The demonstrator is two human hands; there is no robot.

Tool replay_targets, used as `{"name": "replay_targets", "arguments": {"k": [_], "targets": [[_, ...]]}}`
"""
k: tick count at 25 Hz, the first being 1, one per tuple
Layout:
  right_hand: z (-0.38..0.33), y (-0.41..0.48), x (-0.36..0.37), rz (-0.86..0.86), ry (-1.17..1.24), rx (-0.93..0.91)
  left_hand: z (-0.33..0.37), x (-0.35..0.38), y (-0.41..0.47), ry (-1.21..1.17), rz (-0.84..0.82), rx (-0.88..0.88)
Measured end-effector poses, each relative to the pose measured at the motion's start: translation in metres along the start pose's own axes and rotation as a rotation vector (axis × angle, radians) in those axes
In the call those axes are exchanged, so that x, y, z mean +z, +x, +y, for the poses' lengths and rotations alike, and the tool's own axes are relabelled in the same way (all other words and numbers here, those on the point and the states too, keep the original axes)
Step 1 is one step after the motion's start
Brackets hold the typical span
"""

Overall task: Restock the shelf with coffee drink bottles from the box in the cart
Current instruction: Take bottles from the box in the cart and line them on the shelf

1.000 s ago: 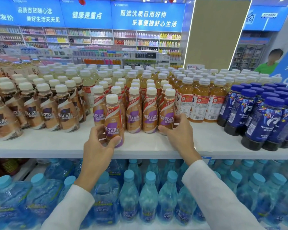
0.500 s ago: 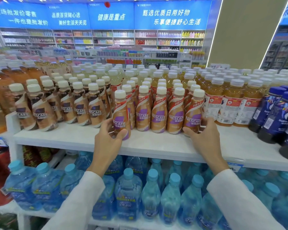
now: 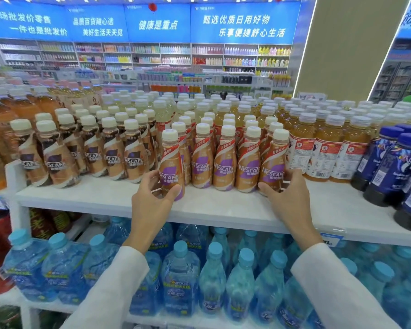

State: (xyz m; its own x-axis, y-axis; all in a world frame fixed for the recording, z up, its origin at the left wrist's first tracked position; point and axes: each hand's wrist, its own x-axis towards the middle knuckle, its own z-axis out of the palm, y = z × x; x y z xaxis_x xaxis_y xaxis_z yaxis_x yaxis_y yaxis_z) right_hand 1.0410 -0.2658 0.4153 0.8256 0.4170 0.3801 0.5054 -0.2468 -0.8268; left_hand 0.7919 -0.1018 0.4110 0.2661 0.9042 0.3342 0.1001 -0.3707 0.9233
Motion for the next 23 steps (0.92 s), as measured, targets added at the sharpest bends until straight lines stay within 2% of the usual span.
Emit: {"name": "replay_targets", "arguments": {"k": [6, 10, 12, 17, 21, 23], "targets": [[-0.011, -0.017, -0.012, -0.054, -0.074, 0.047, -0.001, -0.011, -0.021, 0.081, -0.002, -0.004], [-0.019, -0.073, -0.011, -0.084, -0.045, -0.098, -0.014, -0.038, -0.063, 0.16, 0.109, 0.055], [-0.022, -0.104, -0.003, -0.141, 0.019, -0.17, -0.028, -0.057, -0.089, 0.169, 0.156, 0.024], [-0.04, -0.197, 0.039, -0.413, 0.116, -0.25, -0.053, -0.126, -0.162, 0.18, 0.264, -0.163], [-0.06, -0.279, 0.099, -0.762, 0.049, -0.233, -0.084, -0.2, -0.222, 0.226, 0.357, -0.315], [-0.066, -0.324, 0.125, -0.875, 0.027, -0.215, -0.103, -0.239, -0.258, 0.289, 0.398, -0.41]]}}
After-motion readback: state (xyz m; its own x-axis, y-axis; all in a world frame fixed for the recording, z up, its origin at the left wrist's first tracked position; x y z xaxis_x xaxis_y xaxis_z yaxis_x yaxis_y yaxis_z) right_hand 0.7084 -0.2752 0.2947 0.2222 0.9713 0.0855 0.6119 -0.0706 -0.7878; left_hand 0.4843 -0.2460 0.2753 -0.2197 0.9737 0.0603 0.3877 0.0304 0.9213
